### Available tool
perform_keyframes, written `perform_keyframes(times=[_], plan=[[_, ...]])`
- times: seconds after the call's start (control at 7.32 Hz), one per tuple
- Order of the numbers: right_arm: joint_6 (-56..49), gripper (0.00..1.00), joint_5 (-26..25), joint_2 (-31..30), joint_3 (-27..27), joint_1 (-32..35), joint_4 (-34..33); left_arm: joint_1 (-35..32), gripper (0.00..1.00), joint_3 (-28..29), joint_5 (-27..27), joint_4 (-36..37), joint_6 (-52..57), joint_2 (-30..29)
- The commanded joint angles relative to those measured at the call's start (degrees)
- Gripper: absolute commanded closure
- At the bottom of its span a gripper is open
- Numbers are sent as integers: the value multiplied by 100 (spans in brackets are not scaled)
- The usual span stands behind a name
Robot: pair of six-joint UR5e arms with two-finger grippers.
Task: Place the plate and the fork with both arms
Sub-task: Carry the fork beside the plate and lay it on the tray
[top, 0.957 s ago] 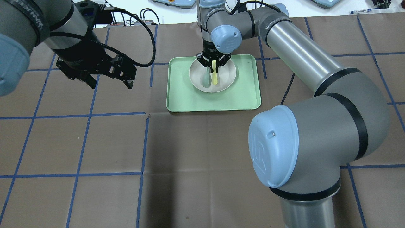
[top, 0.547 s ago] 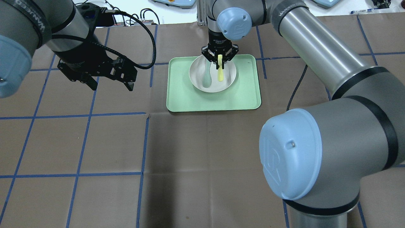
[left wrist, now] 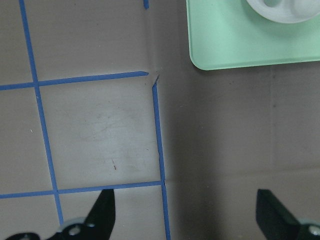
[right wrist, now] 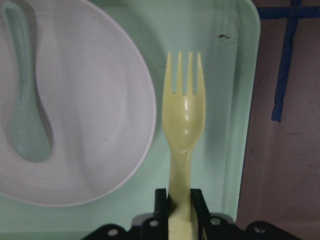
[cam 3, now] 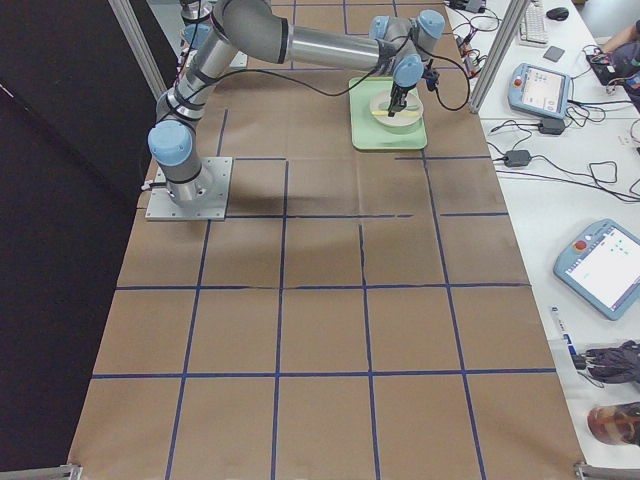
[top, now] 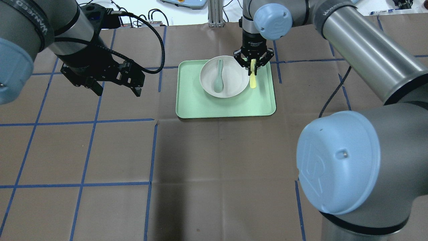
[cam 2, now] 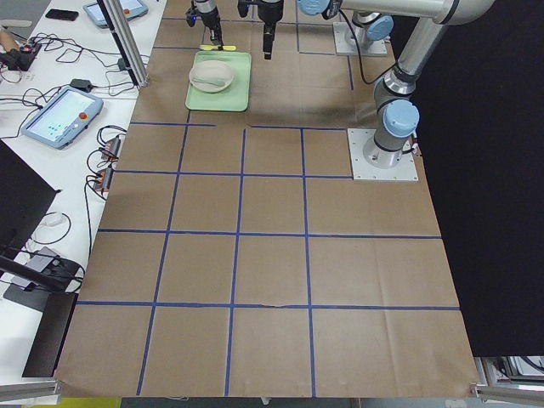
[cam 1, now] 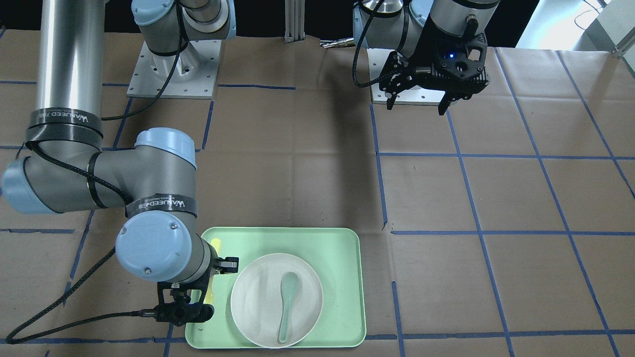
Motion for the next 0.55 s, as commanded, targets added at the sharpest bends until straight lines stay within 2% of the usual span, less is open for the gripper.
perform_keyframes(times=[0.0,0.14,0.41], plan=[[-87,99,6,138,303,-106,-441,0,0,3,9,0,2,2],[-113,99,-3,348,452,-114,-896,0,0,3,-8,0,-7,2],[-105,98,-12,456,436,-79,-971,0,0,3,-17,0,-7,2]])
